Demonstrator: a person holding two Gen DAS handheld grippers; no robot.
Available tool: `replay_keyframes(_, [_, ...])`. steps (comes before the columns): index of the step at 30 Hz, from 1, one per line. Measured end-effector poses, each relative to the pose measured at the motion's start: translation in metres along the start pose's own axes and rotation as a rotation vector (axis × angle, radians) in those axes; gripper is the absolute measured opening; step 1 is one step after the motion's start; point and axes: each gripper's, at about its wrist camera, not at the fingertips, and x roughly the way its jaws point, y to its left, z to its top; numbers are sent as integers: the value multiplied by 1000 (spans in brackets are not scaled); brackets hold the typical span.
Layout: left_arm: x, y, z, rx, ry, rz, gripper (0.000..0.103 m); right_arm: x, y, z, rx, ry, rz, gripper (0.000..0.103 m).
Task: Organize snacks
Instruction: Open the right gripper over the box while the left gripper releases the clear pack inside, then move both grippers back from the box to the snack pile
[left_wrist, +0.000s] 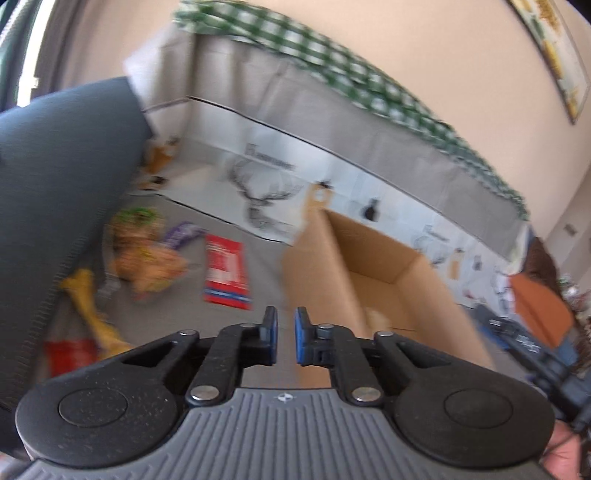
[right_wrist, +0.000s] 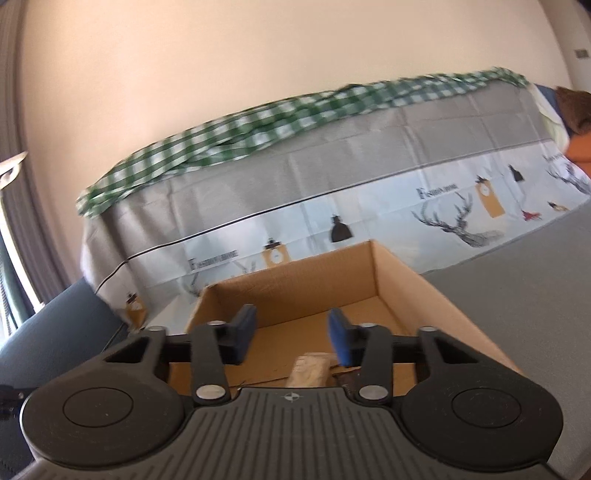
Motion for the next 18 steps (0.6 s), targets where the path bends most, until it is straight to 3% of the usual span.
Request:
replay_keyframes(4, [-1,37,16,17,-21,42,9,-5,20,-2,-50,3,38,34])
replay_keyframes(7, [1,58,16,29,-50,26,9,-6,34,-4,-70,22,71,33])
replay_keyframes(10, [9,78,3,-39,-6,3,9,-6,50,-8,-97,46,111,33])
replay_keyframes(13, [2,85,5,-72,-59,-17,9,-3,67,-14,-133,82,155,34])
replay_keyframes(18, [7,94,8,-122,-40,8,9,3,96,-29,-227,116,209,34])
